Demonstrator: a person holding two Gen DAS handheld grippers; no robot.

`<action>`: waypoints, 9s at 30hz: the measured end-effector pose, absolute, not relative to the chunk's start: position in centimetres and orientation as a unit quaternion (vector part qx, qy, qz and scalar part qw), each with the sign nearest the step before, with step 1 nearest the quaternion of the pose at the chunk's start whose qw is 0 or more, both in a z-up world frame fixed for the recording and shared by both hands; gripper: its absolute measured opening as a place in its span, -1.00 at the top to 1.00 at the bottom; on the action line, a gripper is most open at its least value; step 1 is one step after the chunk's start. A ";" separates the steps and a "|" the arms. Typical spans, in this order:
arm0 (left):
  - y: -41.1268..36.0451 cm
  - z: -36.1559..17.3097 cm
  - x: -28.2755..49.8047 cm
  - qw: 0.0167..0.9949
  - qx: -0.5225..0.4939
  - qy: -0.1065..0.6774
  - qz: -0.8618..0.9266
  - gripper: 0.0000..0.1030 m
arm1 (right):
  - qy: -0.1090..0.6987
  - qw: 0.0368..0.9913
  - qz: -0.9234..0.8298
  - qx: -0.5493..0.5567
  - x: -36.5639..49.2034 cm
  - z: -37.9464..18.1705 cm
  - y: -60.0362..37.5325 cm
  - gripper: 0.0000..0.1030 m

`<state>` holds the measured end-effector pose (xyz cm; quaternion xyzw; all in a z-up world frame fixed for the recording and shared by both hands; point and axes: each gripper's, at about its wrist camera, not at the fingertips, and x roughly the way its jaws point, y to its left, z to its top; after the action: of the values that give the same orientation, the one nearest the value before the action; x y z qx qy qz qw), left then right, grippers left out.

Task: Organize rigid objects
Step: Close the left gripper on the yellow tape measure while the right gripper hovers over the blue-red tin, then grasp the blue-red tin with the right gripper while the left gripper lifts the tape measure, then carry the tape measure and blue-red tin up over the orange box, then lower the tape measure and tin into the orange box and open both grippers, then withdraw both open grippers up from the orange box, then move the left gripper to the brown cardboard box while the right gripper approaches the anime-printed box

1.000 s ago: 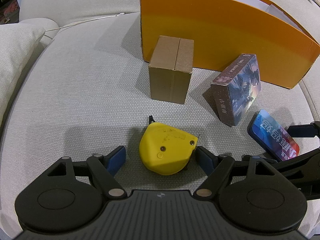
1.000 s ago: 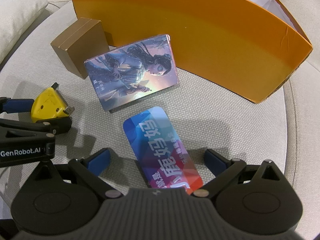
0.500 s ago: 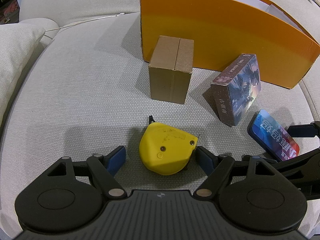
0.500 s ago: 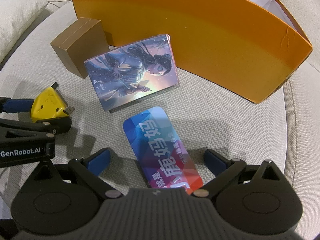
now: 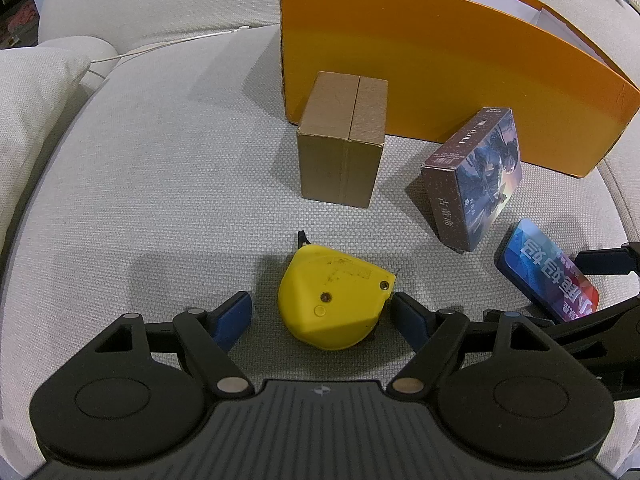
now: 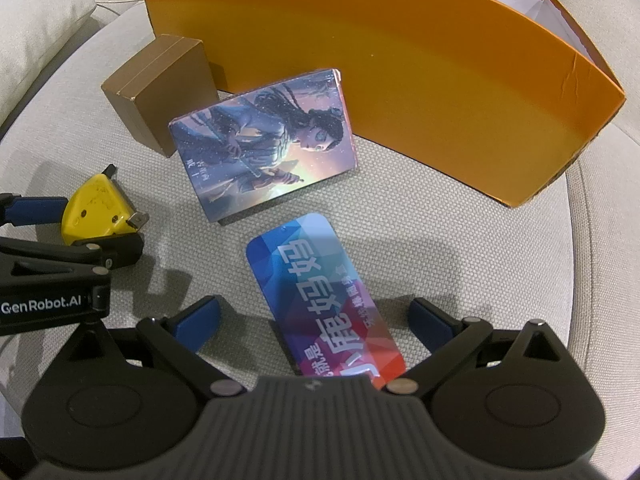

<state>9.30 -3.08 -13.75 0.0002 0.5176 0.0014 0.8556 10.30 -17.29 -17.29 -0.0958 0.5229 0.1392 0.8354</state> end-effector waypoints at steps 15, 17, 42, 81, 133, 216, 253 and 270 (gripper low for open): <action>-3.1 -13.8 9.3 0.856 0.000 0.517 0.002 -0.80 | 0.524 0.835 0.140 -0.097 10.3 -17.4 -17.5 -0.95; -3.1 -13.8 9.3 0.856 0.000 0.517 0.001 -0.80 | 0.524 0.835 0.140 -0.097 10.3 -17.4 -17.4 -0.95; -3.1 -13.8 9.2 0.857 0.000 0.516 0.002 -0.80 | 0.525 0.834 0.141 -0.100 10.3 -17.4 -17.5 -0.96; -2.1 -13.7 9.9 0.850 0.014 0.525 -0.037 -0.24 | 0.524 0.835 0.151 -0.071 11.3 -15.7 -21.1 -0.07; -4.3 1.9 15.3 0.920 0.004 0.383 -0.085 -0.24 | 0.391 0.878 0.153 0.230 14.0 -0.6 -30.2 0.02; -0.8 -2.9 11.3 0.877 -0.071 0.474 -0.014 -0.70 | 0.404 0.904 0.083 0.116 3.0 -6.3 -25.8 -0.55; -1.9 -8.3 15.9 0.865 -0.040 0.501 -0.017 -0.70 | 0.406 0.891 0.058 0.196 4.4 -7.7 -29.0 -0.69; -3.4 -11.4 19.4 0.851 -0.003 0.524 -0.025 -0.48 | 0.416 0.888 0.067 0.183 5.1 -8.1 -27.8 -0.69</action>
<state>19.40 -3.42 -11.42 -0.0028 0.5240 -0.0247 0.8513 5.14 -27.79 -8.11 0.1825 0.4159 0.0666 0.8884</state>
